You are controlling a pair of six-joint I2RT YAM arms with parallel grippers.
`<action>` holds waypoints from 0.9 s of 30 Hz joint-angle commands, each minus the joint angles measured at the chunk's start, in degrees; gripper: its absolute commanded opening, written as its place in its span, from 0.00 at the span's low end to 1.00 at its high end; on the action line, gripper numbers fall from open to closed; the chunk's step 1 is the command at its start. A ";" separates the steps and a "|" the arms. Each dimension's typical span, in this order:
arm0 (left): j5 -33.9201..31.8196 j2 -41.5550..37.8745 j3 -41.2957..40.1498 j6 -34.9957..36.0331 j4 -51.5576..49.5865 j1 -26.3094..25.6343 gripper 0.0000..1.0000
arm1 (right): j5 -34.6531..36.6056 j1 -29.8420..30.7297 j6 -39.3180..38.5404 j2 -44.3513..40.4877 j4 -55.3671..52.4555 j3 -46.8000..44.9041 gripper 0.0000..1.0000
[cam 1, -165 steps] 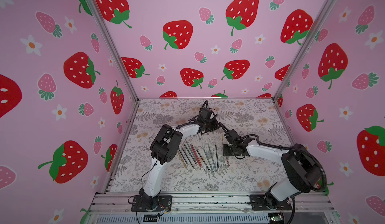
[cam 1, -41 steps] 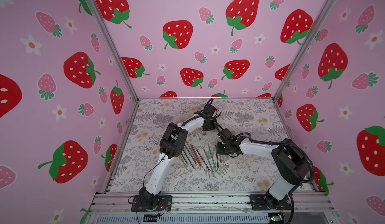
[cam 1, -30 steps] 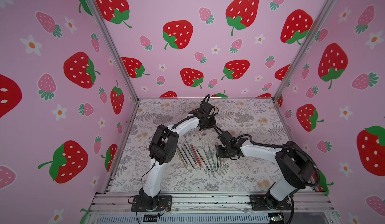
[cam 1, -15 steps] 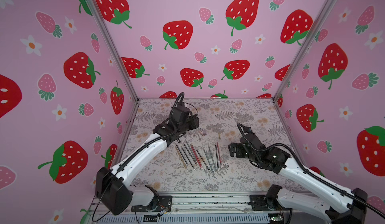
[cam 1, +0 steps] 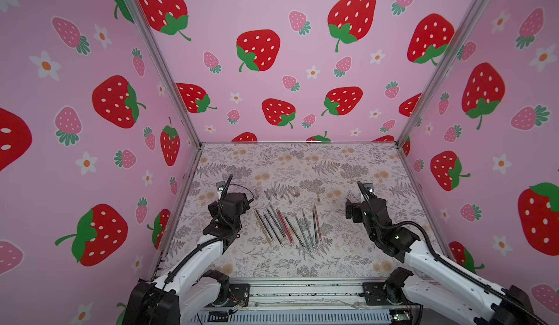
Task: Remove the protective cover of the pencils
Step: Reset both arms
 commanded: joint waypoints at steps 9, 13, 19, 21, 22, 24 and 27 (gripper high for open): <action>2.91 17.00 1.25 9.25 19.27 9.65 0.96 | 5.63 -12.30 -22.49 21.14 29.85 -2.07 0.99; 3.59 20.02 -0.34 10.51 29.50 11.04 0.97 | -4.25 -21.97 -15.86 25.39 37.43 -5.55 1.00; 17.35 25.86 -2.29 9.67 39.59 15.47 1.00 | -9.96 -29.29 -15.98 27.38 39.63 -4.76 0.99; 20.85 26.67 -3.14 10.88 41.46 15.57 0.99 | -17.40 -33.36 -14.29 31.17 47.89 -7.33 1.00; 22.26 29.02 -3.09 11.44 43.75 15.52 0.99 | -20.99 -35.71 -12.87 33.97 50.53 -7.68 1.00; 28.47 30.63 0.74 14.27 39.40 15.53 0.99 | -23.04 -36.98 -12.28 32.90 47.48 -7.38 1.00; 29.31 30.59 1.51 15.12 37.38 15.22 0.99 | -23.07 -36.83 -12.63 33.75 49.42 -7.48 0.99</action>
